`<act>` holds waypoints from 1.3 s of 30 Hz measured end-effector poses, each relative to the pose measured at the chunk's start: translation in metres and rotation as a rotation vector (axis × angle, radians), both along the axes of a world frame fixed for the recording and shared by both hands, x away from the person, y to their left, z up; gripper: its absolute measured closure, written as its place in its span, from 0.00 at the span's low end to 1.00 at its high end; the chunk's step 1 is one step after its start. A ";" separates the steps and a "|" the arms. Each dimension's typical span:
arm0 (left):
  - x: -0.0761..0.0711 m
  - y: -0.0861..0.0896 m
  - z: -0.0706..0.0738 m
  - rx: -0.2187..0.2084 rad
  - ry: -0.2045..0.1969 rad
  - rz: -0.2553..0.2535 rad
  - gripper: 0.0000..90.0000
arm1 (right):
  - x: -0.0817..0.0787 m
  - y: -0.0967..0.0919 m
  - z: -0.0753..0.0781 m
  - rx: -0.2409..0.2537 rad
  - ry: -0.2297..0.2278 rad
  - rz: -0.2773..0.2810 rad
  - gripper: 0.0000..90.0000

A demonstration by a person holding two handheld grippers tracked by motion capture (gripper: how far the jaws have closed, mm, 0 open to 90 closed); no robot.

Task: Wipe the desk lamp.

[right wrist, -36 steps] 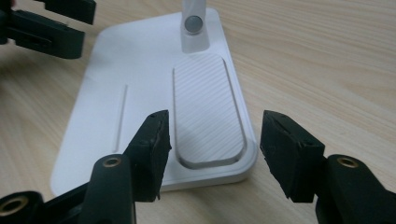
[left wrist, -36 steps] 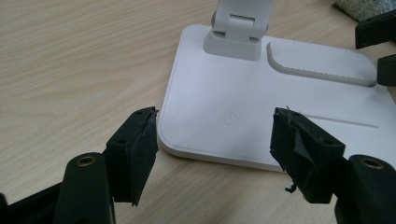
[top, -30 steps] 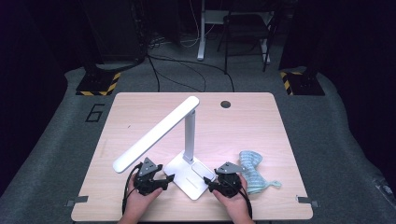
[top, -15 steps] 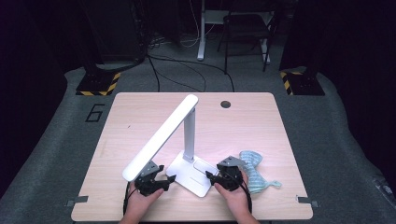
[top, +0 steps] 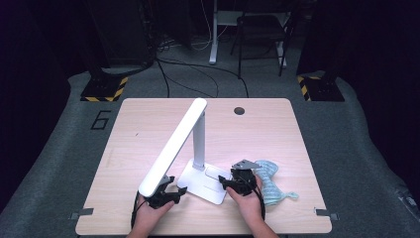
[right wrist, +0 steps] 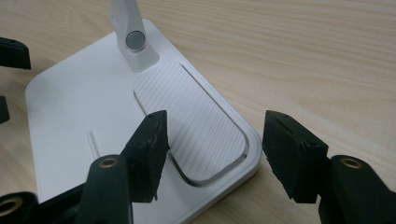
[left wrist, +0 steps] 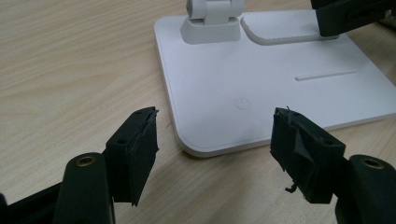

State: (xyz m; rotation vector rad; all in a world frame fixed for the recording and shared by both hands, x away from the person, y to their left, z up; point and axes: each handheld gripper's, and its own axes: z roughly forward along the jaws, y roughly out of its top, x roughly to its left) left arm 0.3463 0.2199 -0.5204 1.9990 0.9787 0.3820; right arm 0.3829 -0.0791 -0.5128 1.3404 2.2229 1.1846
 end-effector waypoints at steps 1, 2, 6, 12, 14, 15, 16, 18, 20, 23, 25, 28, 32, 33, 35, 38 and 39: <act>0.000 0.000 0.000 0.004 -0.006 -0.002 0.35 | 0.001 -0.001 0.000 -0.007 -0.007 0.013 0.45; 0.001 0.000 0.000 0.006 -0.006 -0.005 0.35 | 0.003 0.000 0.000 0.001 -0.007 -0.003 0.45; 0.000 -0.002 -0.001 -0.012 0.000 0.013 0.35 | 0.007 -0.001 0.001 -0.018 -0.011 0.005 0.46; 0.005 -0.001 -0.001 -0.004 0.010 0.001 0.35 | 0.013 -0.001 0.001 -0.007 -0.017 -0.012 0.47; 0.007 0.000 -0.002 0.002 -0.005 0.010 0.35 | 0.014 -0.001 0.002 -0.013 0.001 -0.012 0.48; 0.007 0.000 -0.001 -0.010 0.011 0.004 0.35 | 0.014 -0.002 0.003 -0.016 -0.013 -0.005 0.48; 0.007 -0.001 -0.001 -0.024 0.020 0.010 0.35 | 0.012 -0.003 0.004 -0.021 -0.017 0.001 0.47; 0.008 -0.002 -0.002 -0.015 0.001 0.007 0.35 | 0.007 -0.003 0.006 -0.011 -0.022 0.008 0.45; 0.008 -0.004 -0.001 -0.005 0.007 -0.014 0.35 | 0.000 -0.003 0.007 -0.010 -0.031 0.019 0.42; 0.007 -0.006 -0.001 -0.008 0.012 -0.016 0.35 | -0.016 -0.001 0.005 -0.015 -0.028 0.039 0.39; 0.007 -0.008 -0.002 -0.005 -0.001 -0.012 0.35 | -0.025 -0.001 0.002 -0.027 -0.028 0.055 0.37; 0.006 -0.011 -0.002 -0.006 -0.001 -0.018 0.35 | -0.038 -0.001 -0.002 -0.019 -0.013 0.065 0.34; 0.005 -0.015 -0.003 -0.006 0.020 -0.028 0.34 | -0.048 0.000 -0.005 -0.026 -0.009 0.077 0.32; 0.006 -0.015 -0.004 0.005 0.005 -0.032 0.34 | -0.049 -0.001 -0.005 -0.024 -0.013 0.079 0.31; 0.008 -0.016 -0.005 0.005 0.006 -0.029 0.33 | -0.052 0.000 -0.006 -0.020 -0.008 0.085 0.30; 0.010 -0.017 -0.006 -0.002 0.015 -0.034 0.33 | -0.053 0.003 -0.008 -0.044 -0.008 0.096 0.30; 0.011 -0.017 -0.005 0.009 0.017 -0.042 0.33 | -0.053 0.004 -0.009 -0.045 -0.006 0.099 0.30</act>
